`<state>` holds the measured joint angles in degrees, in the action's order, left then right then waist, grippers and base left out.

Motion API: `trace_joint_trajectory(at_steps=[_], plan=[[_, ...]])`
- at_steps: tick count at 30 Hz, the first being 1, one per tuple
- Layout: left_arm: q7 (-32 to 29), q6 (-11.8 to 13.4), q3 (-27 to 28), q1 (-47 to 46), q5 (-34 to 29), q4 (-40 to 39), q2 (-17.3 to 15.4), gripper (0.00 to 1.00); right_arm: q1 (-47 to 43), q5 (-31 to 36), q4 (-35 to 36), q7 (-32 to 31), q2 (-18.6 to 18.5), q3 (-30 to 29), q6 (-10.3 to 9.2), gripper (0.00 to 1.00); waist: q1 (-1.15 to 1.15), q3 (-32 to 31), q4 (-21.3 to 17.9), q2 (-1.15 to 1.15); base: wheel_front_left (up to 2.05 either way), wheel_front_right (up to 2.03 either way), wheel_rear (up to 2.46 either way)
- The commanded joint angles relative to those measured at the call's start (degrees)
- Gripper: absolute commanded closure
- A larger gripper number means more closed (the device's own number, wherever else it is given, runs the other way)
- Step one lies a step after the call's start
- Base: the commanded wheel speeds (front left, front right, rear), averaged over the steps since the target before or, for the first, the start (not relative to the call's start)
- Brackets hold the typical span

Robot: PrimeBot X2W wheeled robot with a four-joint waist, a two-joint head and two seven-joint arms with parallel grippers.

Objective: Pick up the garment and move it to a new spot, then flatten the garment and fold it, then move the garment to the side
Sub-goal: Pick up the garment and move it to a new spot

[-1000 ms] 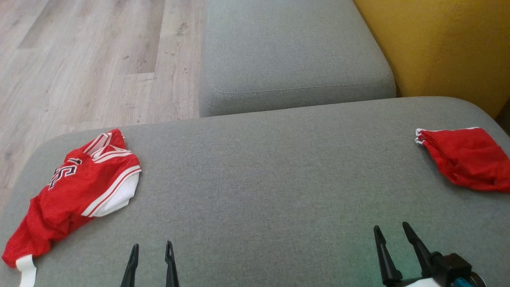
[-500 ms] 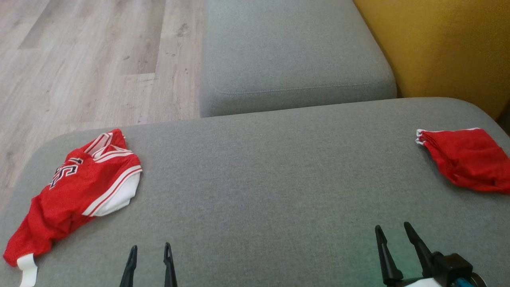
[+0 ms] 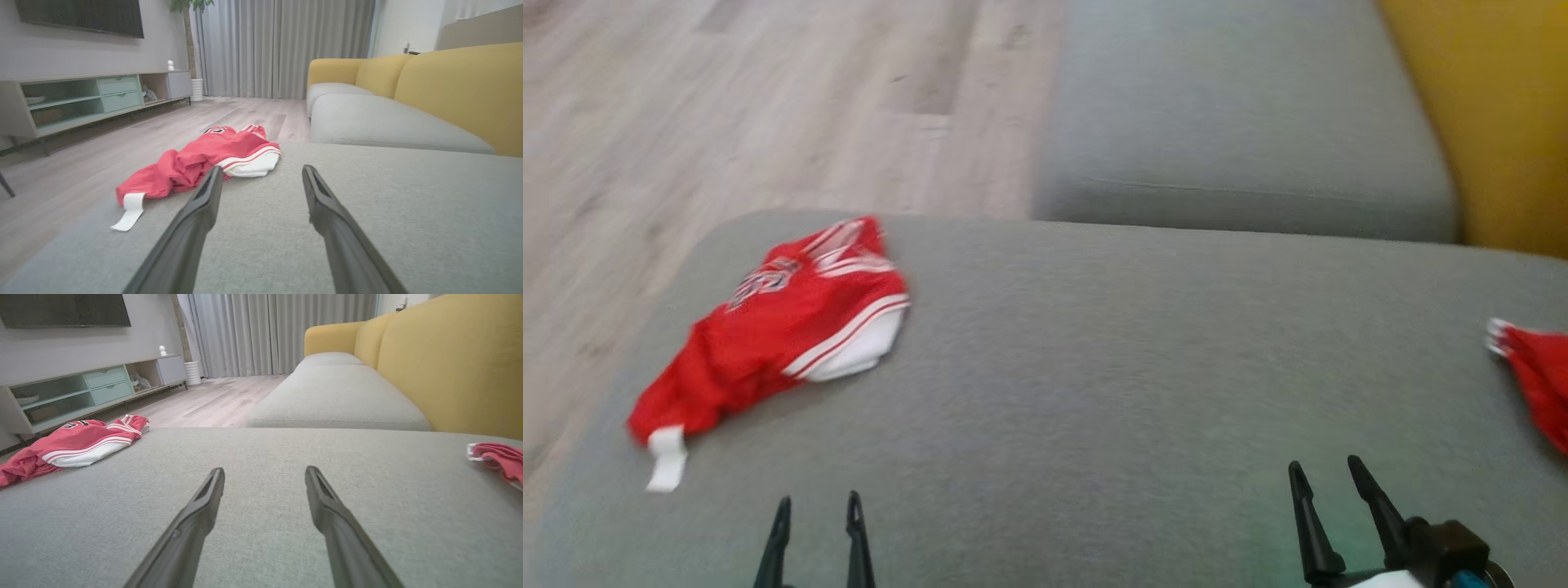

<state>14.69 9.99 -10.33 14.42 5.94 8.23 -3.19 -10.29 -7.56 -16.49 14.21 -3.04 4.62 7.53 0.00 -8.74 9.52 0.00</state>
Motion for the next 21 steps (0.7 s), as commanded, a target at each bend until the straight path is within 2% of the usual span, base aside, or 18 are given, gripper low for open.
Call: trace_joint_trajectory(at_steps=[1,5,10,16,21], plan=[[0.3,-0.3,2.7,-2.7,-0.7,-1.7,0.3,0.00,2.1,-0.1,1.9,0.8,-0.2,1.4,-0.04,0.00,0.00,0.9,5.1,0.00,0.00,0.00,0.00],[0.3,-0.7,4.1,-2.1,-1.2,-2.1,0.3,0.00,3.1,-0.3,1.9,0.8,-0.1,2.1,-0.04,0.00,0.00,1.8,9.4,0.00,0.00,0.00,0.00],[0.3,-0.8,5.8,-1.7,-1.7,-3.3,0.3,0.00,3.8,-0.3,1.8,0.8,0.0,2.3,-0.04,0.00,0.00,2.7,12.4,0.00,0.00,0.00,0.00],[0.3,-1.2,8.5,-3.5,-1.3,-5.7,0.2,0.00,3.9,0.0,1.7,0.8,-0.1,2.2,-0.04,0.00,0.00,5.1,12.6,0.00,0.00,0.00,0.00],[0.3,-1.8,9.9,-10.0,-2.4,-8.5,-0.8,0.00,4.3,0.7,2.3,0.8,-2.3,2.2,-0.04,0.00,0.00,9.1,11.2,0.00,0.00,0.00,0.00]])
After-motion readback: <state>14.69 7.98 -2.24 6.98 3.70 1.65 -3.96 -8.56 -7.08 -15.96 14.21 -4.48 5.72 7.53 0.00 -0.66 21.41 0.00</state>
